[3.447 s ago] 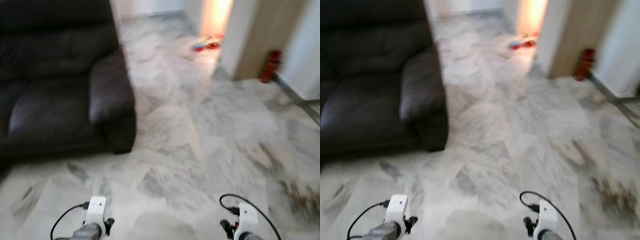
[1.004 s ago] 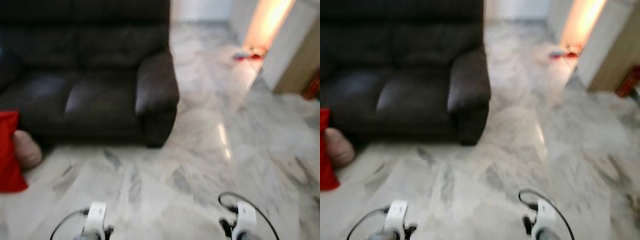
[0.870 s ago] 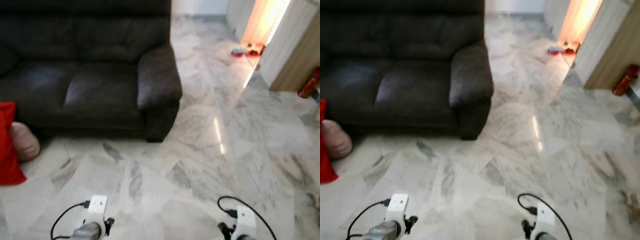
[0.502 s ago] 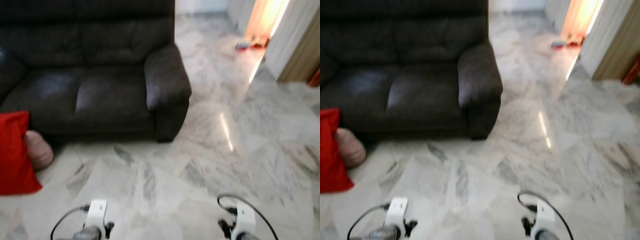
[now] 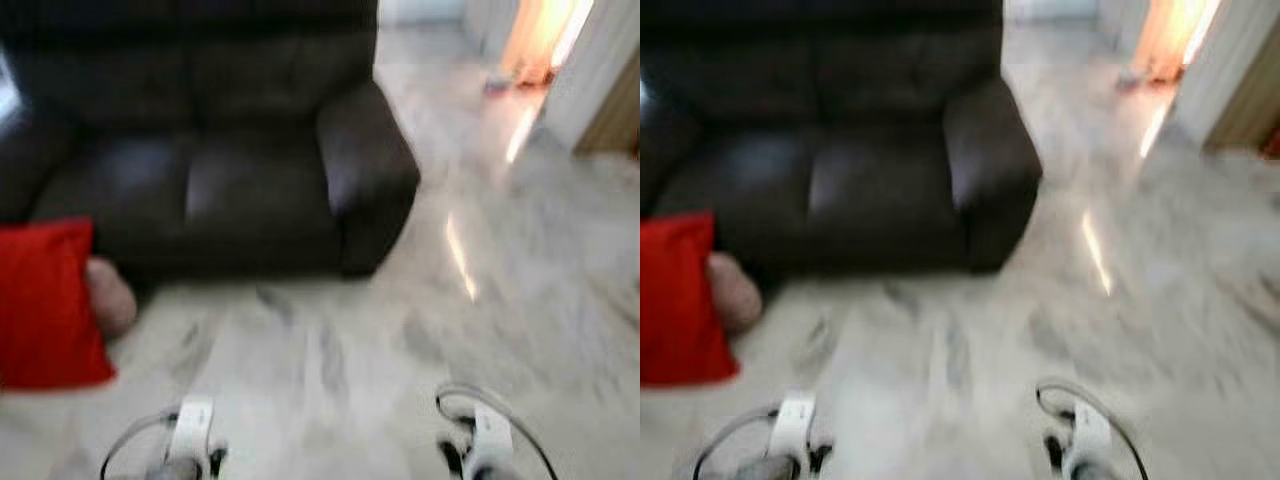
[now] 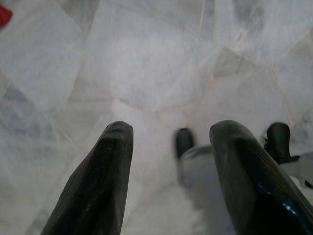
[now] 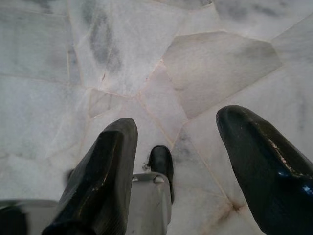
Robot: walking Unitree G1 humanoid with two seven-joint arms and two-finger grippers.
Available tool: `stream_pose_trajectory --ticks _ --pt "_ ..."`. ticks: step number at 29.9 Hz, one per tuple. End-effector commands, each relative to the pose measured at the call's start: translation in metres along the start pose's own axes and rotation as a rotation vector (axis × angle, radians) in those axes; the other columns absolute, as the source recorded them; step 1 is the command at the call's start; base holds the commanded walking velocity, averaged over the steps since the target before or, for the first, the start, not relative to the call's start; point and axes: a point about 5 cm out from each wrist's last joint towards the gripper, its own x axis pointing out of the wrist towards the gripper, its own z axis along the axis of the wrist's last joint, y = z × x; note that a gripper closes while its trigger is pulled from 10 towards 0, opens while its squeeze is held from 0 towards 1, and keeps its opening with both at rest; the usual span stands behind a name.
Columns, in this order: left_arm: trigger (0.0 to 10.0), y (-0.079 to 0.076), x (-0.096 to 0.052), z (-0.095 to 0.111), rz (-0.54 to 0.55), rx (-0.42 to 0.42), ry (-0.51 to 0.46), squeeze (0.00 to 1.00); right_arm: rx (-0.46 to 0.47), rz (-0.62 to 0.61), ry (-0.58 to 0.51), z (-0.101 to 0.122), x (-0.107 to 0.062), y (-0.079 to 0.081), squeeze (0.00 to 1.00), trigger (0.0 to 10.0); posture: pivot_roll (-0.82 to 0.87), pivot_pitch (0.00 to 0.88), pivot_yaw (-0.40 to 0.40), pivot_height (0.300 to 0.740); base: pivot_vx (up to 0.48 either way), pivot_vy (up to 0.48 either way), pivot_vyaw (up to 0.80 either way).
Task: Move the pillow to the sofa from floor
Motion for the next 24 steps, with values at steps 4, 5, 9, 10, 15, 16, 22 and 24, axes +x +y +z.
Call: stream_pose_trajectory --ticks 4,5,9,10,15,16,22,24 --pt "10.0 0.0057 -0.0021 -0.0143 0.013 0.023 0.051 0.0 0.007 0.014 0.009 -0.0012 0.001 0.0056 0.0 10.0 -0.08 0.093 -0.004 0.74 0.0 0.4 0.0" --pt "10.0 0.0055 -0.0021 -0.0144 0.013 0.023 0.051 0.0 0.005 0.013 0.01 -0.0013 0.0009 0.0054 0.0 10.0 -0.08 0.094 -0.004 0.74 0.0 0.401 0.0" --pt "10.0 0.0047 -0.0021 -0.0146 0.011 0.021 0.052 0.0 0.0 0.014 0.014 -0.0014 0.0008 0.0044 0.0 10.0 -0.07 0.095 -0.008 0.74 0.0 0.397 0.0" --pt "10.0 0.0045 -0.0021 -0.0147 0.01 0.021 0.052 0.0 -0.002 0.014 0.014 -0.0014 0.0007 0.0043 0.0 10.0 -0.07 0.095 -0.009 0.74 0.0 0.405 0.0" --pt "10.0 0.0045 -0.0021 -0.0146 0.01 0.021 0.052 0.0 -0.004 0.016 0.015 -0.0013 0.0008 0.0045 0.0 10.0 -0.07 0.093 -0.008 0.74 0.0 0.402 0.0" --pt "10.0 0.0046 -0.0021 -0.0146 0.01 0.021 0.052 0.0 -0.004 0.016 0.015 -0.0013 0.0008 0.0047 0.0 10.0 -0.07 0.09 -0.006 0.74 0.0 0.398 0.0" --pt "10.0 0.0055 -0.0021 -0.0143 0.011 0.026 0.052 0.0 -0.003 0.02 0.014 -0.0012 0.001 0.006 0.0 10.0 -0.08 0.079 0.0 0.74 0.0 0.401 0.0" --pt "10.0 0.0056 -0.0021 -0.0142 0.01 0.029 0.053 0.0 -0.002 0.02 0.013 -0.0012 0.0011 0.0063 0.0 10.0 -0.07 0.076 0.001 0.74 0.0 0.399 0.0"
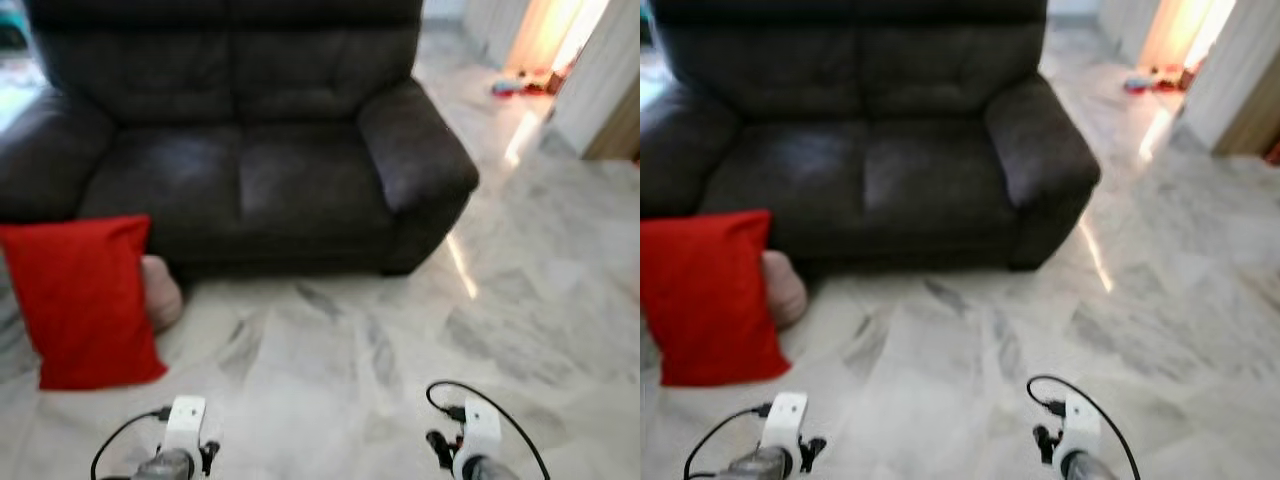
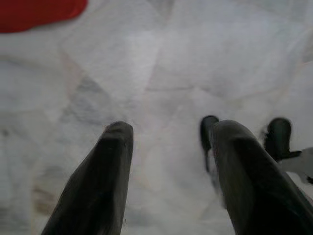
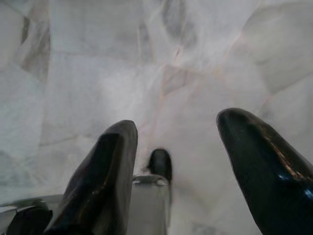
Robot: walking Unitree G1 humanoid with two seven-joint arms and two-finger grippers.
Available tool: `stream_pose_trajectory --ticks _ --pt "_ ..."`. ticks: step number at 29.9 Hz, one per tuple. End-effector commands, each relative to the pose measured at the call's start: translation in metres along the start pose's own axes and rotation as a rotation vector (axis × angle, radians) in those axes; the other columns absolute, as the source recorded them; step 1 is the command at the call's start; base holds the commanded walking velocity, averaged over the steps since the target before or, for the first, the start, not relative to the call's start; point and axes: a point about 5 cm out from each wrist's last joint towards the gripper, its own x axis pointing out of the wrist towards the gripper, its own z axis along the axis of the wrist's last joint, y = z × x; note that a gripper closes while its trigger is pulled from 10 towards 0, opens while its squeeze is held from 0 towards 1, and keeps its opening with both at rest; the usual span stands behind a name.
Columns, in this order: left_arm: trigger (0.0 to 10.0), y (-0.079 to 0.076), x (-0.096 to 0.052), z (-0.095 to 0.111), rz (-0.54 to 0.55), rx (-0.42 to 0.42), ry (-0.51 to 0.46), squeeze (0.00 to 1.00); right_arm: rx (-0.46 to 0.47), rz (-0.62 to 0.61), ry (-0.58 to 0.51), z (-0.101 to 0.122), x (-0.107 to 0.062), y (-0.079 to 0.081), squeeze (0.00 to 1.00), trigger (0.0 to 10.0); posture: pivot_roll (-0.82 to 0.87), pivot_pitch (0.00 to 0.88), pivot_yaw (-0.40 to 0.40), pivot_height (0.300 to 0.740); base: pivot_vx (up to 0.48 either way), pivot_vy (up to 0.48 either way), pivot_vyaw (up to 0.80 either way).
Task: Move the pillow to the sofa from floor
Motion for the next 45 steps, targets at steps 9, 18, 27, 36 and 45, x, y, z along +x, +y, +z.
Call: stream_pose_trajectory --ticks 9,18,27,36,45 --pt "10.0 0.0012 -0.0006 -0.0055 -0.002 0.032 0.025 0.0 0.006 -0.002 0.012 -0.0047 -0.0007 -0.0003 0.0 10.0 -0.07 0.076 0.002 0.74 0.0 0.398 0.0" --pt "10.0 0.0011 -0.0005 -0.0053 -0.003 0.031 0.025 0.0 0.004 -0.002 0.013 -0.0045 -0.0007 -0.0006 0.0 10.0 -0.08 0.087 0.0 0.74 0.0 0.399 0.0" --pt "10.0 0.0008 -0.0005 -0.0055 -0.004 0.03 0.026 0.0 0.003 -0.002 0.015 -0.0046 -0.0008 -0.001 0.0 10.0 -0.08 0.091 -0.001 0.74 0.0 0.398 0.0" --pt "10.0 0.0004 -0.0005 -0.0056 -0.001 0.029 0.023 0.0 -0.009 0.002 0.02 -0.0048 -0.0008 -0.0013 0.0 10.0 -0.08 0.082 -0.001 0.74 0.0 0.287 0.0" --pt "10.0 0.0016 -0.0006 -0.0044 0.0 0.031 0.012 0.0 -0.02 0.007 0.023 -0.0046 -0.0005 0.0003 0.0 10.0 -0.08 0.069 0.006 0.74 0.0 0.0 0.0"
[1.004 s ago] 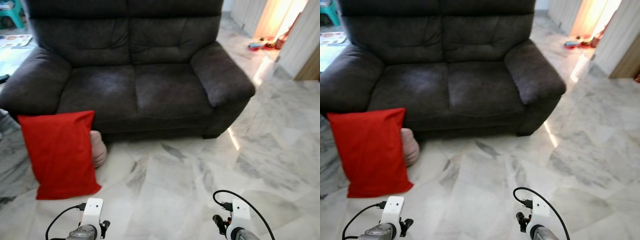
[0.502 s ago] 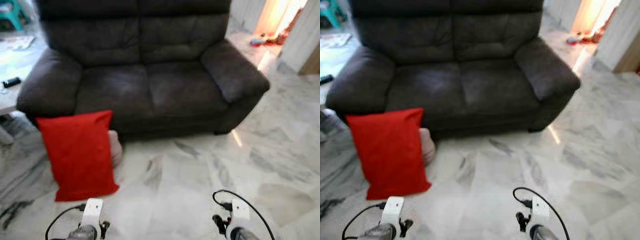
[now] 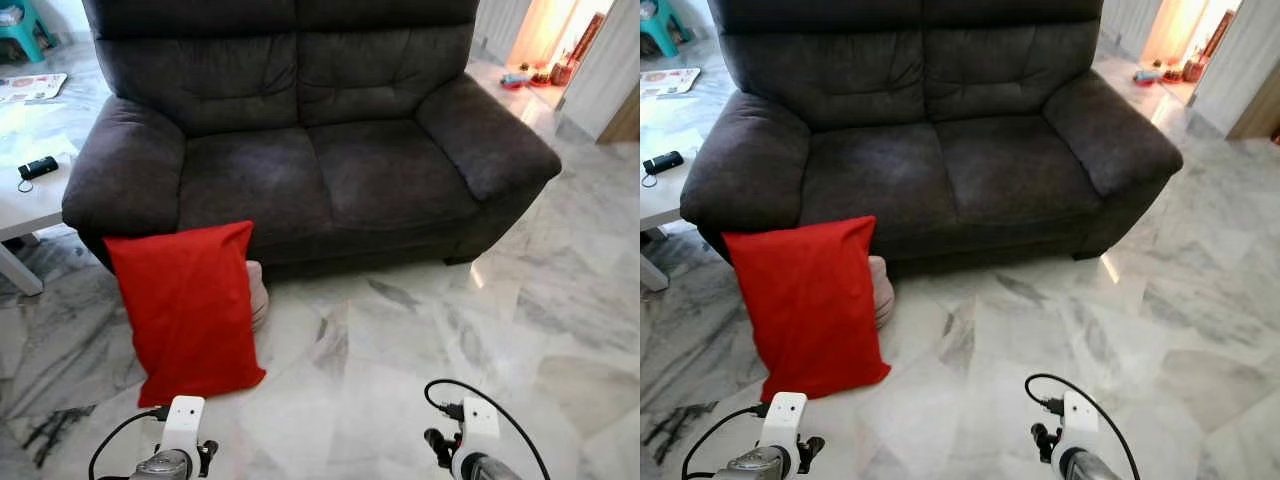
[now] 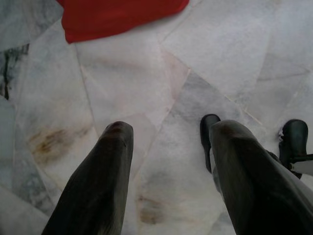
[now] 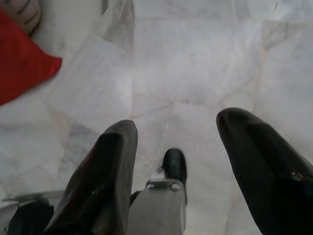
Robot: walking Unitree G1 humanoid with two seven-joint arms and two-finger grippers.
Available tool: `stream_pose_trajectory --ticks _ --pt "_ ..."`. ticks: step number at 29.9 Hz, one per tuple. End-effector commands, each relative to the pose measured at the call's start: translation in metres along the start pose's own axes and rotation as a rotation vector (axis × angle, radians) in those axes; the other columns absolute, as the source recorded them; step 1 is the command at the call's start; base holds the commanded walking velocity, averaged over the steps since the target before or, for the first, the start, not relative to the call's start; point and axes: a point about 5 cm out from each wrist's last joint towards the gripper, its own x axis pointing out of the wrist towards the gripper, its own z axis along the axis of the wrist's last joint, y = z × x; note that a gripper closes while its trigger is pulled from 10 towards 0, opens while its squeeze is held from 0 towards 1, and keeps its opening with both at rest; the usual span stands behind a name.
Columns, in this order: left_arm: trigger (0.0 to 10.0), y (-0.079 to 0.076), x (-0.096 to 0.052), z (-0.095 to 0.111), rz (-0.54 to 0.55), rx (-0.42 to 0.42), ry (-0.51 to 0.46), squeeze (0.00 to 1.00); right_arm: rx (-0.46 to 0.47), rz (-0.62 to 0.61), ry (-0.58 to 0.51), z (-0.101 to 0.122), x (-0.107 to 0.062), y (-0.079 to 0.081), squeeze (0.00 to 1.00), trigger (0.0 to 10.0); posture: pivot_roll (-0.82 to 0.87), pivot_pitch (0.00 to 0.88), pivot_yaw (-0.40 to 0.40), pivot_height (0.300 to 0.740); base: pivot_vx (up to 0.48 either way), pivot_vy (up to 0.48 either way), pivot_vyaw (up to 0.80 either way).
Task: Move the pillow to the sofa from floor
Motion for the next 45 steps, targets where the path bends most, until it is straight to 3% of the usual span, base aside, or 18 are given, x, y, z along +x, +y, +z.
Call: stream_pose_trajectory --ticks 1,10,27,45 --pt "10.0 -0.0044 -0.0002 -0.0053 -0.014 0.028 0.015 0.0 -0.012 -0.015 0.022 -0.0056 -0.0017 -0.0054 0.0 10.0 -0.08 0.067 0.008 0.74 0.0 0.0 0.0" --pt "10.0 -0.0054 -0.0001 -0.0047 -0.017 0.019 0.005 0.0 -0.05 -0.007 0.025 -0.0043 -0.0017 -0.0058 0.0 10.0 -0.08 0.057 0.004 0.74 0.0 0.0 0.0" --pt "10.0 -0.0068 0.0001 -0.0036 -0.022 0.018 0.002 0.0 -0.084 0.0 0.018 -0.0017 -0.0018 -0.0071 0.0 10.0 -0.08 0.075 -0.002 0.74 0.0 0.0 0.76" --pt "10.0 -0.0064 0.0 -0.0032 -0.031 0.021 0.001 0.0 -0.037 -0.014 0.001 -0.0019 -0.0017 -0.0064 0.0 10.0 -0.08 0.08 -0.001 0.74 0.0 0.0 0.0"
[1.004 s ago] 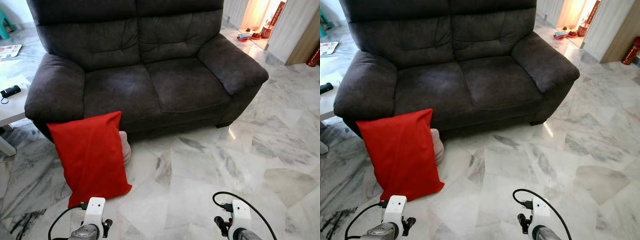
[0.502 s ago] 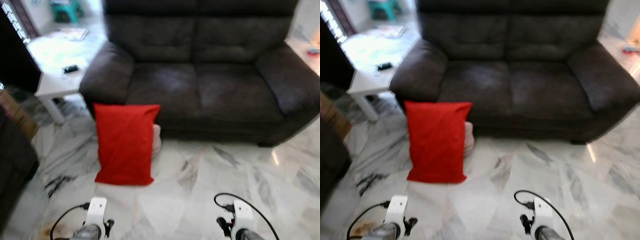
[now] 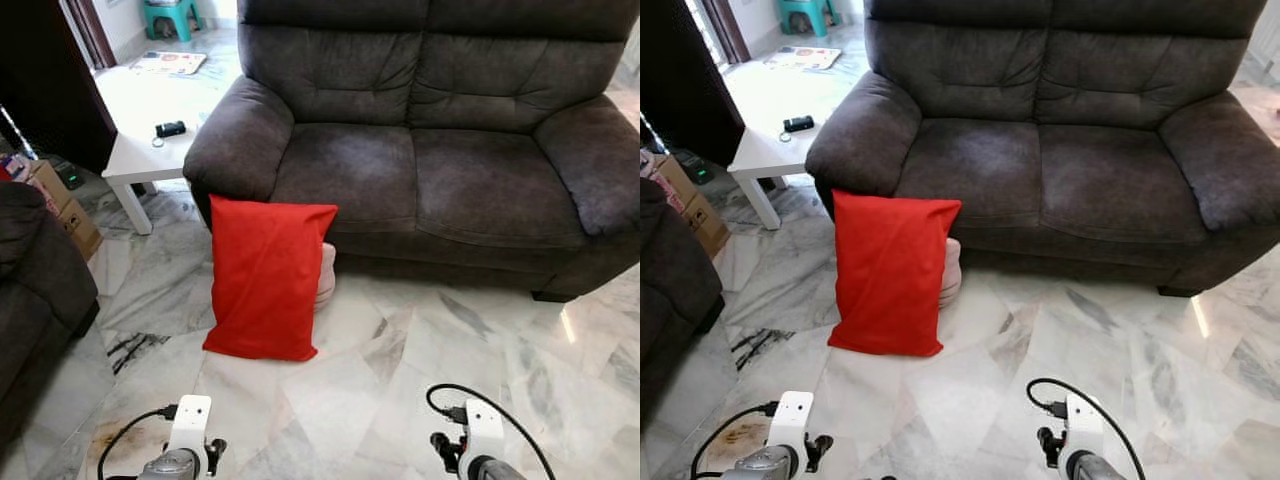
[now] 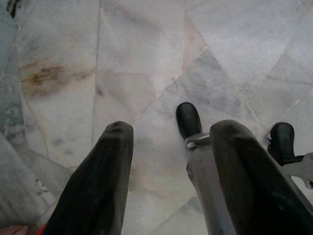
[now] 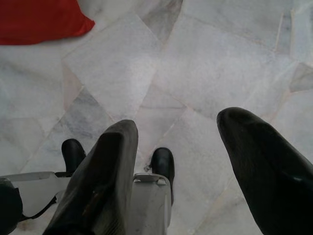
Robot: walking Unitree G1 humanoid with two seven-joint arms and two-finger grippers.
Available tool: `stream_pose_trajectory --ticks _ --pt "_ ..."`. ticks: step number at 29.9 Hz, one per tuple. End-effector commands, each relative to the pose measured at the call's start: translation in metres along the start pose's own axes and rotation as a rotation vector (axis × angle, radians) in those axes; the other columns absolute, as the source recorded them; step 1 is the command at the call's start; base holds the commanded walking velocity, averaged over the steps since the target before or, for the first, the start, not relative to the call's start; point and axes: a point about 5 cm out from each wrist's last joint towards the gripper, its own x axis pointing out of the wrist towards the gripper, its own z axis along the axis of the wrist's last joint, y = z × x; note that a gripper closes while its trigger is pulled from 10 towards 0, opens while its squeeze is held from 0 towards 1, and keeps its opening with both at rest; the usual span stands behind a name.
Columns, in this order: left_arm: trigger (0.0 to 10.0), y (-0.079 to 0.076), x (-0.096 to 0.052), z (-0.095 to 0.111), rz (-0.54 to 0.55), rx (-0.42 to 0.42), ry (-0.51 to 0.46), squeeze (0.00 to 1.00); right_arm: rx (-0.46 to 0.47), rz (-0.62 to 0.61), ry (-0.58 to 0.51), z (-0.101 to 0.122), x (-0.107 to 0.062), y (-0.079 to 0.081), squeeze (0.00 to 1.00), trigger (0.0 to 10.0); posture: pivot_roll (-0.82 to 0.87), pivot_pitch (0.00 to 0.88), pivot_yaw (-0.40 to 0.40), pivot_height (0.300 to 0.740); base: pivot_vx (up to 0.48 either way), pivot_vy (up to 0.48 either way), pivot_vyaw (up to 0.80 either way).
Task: Move the pillow to the sofa from floor
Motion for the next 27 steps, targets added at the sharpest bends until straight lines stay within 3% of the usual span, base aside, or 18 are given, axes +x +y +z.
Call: stream_pose_trajectory --ticks 1,5,9,12,27 --pt "10.0 0.001 -0.0006 -0.0042 -0.005 0.027 0.015 0.0 0.006 -0.008 -0.007 -0.0004 -0.0003 -0.0008 0.0 10.0 -0.08 0.08 -0.002 0.74 0.247 0.0 0.0" --pt "10.0 0.0008 -0.0005 -0.0044 -0.005 0.03 0.018 0.0 -0.017 -0.008 -0.013 0.0008 -0.0004 -0.0014 0.0 10.0 -0.08 0.08 -0.003 0.74 0.251 0.0 0.0" --pt "10.0 0.0005 -0.0005 -0.0046 -0.005 0.032 0.021 0.0 -0.027 -0.009 -0.015 0.0012 -0.0005 -0.002 0.0 10.0 -0.08 0.081 -0.004 0.74 0.252 0.0 0.75" --pt "10.0 0.0004 -0.0005 -0.0048 -0.005 0.03 0.022 0.0 0.006 -0.019 -0.023 0.0006 -0.0006 -0.0022 0.0 10.0 -0.08 0.081 -0.005 0.74 0.246 0.0 0.0" --pt "10.0 0.0012 -0.0006 -0.0049 -0.005 0.031 0.023 0.0 -0.029 -0.018 -0.024 0.0014 -0.0005 -0.0016 0.0 10.0 -0.08 0.078 -0.002 0.74 0.248 0.0 0.04"
